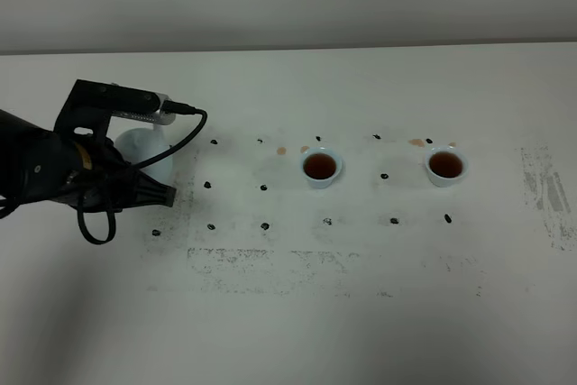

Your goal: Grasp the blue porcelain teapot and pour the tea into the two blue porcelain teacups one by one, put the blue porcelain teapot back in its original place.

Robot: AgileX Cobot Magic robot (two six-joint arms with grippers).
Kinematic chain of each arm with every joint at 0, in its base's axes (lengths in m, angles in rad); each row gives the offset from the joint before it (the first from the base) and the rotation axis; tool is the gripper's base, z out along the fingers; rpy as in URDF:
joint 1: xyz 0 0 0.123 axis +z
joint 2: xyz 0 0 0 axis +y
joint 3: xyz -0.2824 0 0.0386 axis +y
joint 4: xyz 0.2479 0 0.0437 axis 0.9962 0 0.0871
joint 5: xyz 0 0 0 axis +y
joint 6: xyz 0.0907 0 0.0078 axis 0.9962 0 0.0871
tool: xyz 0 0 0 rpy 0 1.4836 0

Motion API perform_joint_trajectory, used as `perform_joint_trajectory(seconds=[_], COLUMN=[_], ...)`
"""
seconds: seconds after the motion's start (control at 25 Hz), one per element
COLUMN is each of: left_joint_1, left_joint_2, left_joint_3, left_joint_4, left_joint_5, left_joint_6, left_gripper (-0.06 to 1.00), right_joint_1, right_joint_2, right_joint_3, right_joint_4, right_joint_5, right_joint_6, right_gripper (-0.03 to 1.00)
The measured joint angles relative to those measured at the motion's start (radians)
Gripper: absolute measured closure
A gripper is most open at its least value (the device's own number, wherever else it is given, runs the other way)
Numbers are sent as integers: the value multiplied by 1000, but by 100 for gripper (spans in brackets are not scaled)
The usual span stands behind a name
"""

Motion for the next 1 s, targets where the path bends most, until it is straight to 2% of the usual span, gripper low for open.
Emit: perform_joint_trajectory(seconds=[0.48,1.0], left_joint_1=[0,0], left_joint_2=[107,138], left_joint_3=[0,0], left_joint_4=[3,49], left_joint_5=[-64,-120], left_joint_6=[-27,-40], left_gripper=[87,87], right_joint_1=[0,0], right_joint_2=[0,0], right_joint_3=[0,0], right_joint_4=[0,0], right_joint_5=[0,0], right_joint_6=[0,0], right_gripper=[43,43])
